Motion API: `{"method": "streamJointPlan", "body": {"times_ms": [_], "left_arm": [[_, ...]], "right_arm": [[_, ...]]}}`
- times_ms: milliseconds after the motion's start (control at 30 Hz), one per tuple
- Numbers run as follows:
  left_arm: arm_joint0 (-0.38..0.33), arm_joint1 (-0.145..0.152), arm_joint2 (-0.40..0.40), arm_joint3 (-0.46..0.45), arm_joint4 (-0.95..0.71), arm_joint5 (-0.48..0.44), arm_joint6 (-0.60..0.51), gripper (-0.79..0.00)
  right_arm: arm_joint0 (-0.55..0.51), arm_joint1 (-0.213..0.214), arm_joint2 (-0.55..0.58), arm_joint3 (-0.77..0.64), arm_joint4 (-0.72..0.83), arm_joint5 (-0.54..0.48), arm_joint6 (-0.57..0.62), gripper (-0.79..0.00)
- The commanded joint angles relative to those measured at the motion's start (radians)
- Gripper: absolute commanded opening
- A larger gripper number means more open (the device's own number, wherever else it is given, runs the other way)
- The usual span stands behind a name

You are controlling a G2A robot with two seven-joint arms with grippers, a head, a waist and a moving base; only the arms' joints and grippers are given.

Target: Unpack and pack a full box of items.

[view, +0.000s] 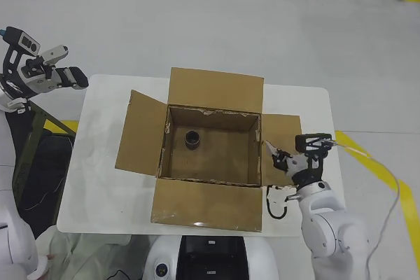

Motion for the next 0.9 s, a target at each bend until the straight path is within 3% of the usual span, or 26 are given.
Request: {"method": "streamJointPlan", "body": {"times_ms": [0,867], "left_arm": [[0.000,0.000,0.000,0.000,0.000,0.000,0.000,0.000],[0.000,0.000,0.000,0.000,0.000,0.000,0.000,0.000]], "right_arm": [[-0.018,0.001,0.012,-0.003,0.004,0.007,-0.022,0.000],[-0.037,0.007,0.053,0.005,0.007,0.012,-0.052,0.000]]}}
